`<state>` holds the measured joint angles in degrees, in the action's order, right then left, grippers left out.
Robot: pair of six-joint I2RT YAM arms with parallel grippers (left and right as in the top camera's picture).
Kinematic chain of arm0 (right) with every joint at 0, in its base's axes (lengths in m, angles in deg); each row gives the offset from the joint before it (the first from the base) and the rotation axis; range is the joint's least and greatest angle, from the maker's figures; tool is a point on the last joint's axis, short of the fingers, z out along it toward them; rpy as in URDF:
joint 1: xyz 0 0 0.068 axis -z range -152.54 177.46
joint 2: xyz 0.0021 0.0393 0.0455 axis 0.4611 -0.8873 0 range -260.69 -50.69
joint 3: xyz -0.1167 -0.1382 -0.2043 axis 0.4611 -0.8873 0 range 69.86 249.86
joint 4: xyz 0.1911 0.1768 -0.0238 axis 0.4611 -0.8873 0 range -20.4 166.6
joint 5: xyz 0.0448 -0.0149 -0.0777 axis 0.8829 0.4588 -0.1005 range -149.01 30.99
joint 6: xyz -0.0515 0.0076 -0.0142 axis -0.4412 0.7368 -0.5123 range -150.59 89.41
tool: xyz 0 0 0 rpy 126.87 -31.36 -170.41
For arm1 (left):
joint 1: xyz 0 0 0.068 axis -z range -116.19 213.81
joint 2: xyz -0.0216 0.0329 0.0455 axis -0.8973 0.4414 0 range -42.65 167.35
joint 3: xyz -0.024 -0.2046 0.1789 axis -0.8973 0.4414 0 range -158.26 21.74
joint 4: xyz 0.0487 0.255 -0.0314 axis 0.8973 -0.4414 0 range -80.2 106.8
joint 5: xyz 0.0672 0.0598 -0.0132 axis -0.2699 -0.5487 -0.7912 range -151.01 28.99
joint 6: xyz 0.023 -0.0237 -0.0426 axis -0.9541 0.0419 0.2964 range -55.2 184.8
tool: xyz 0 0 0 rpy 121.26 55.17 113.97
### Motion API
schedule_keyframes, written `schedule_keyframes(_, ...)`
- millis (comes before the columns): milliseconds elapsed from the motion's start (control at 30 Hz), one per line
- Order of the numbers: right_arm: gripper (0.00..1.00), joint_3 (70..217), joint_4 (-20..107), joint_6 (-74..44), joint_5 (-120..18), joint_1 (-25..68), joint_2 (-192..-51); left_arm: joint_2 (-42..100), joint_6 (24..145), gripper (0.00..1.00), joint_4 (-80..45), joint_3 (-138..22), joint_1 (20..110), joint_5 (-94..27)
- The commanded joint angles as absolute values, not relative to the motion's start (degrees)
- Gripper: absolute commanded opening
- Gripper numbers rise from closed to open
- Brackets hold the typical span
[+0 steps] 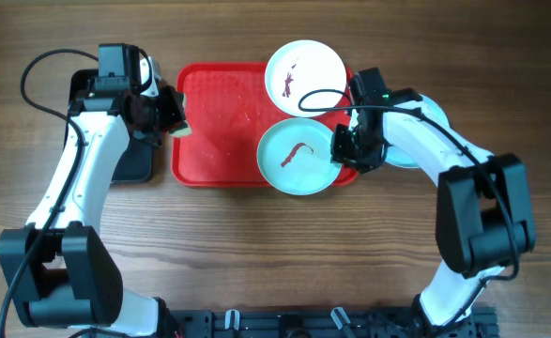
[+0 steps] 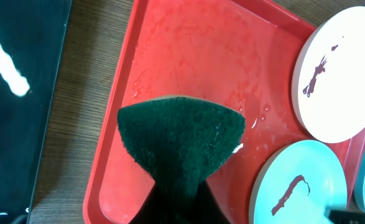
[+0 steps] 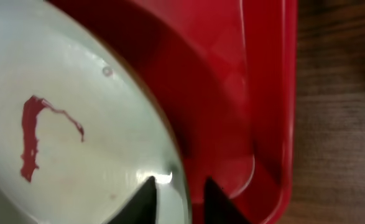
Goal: Clean dirty plates on tray and stack at the side
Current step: 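Move the right gripper to the next plate and grasp its rim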
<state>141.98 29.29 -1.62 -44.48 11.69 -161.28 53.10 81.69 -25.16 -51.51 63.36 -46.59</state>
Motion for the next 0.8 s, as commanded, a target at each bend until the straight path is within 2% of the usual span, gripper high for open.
schedule_keyframes(0, 0.04, 141.74, 29.57, -0.59, -45.68, 10.77, -163.99, 53.75, 81.80, 0.04, -24.92, -51.60, 63.62, -47.36)
schedule_keyframes(367, 0.04, 143.55, 32.13, -0.59, -45.77, 3.38, -161.56, 53.75, 81.78, 0.04, -25.05, -51.60, 63.62, -47.36)
schedule_keyframes(600, 0.04, 143.90, 44.59, -0.37, -48.74, -2.28, -161.58, 53.75, 81.75, 0.04, -25.33, -51.60, 63.62, -47.36)
schedule_keyframes(767, 0.04, 143.90, 54.95, -5.20, -49.75, -3.92, -162.24, 53.75, 81.73, 0.04, -25.31, -51.60, 63.62, -47.36)
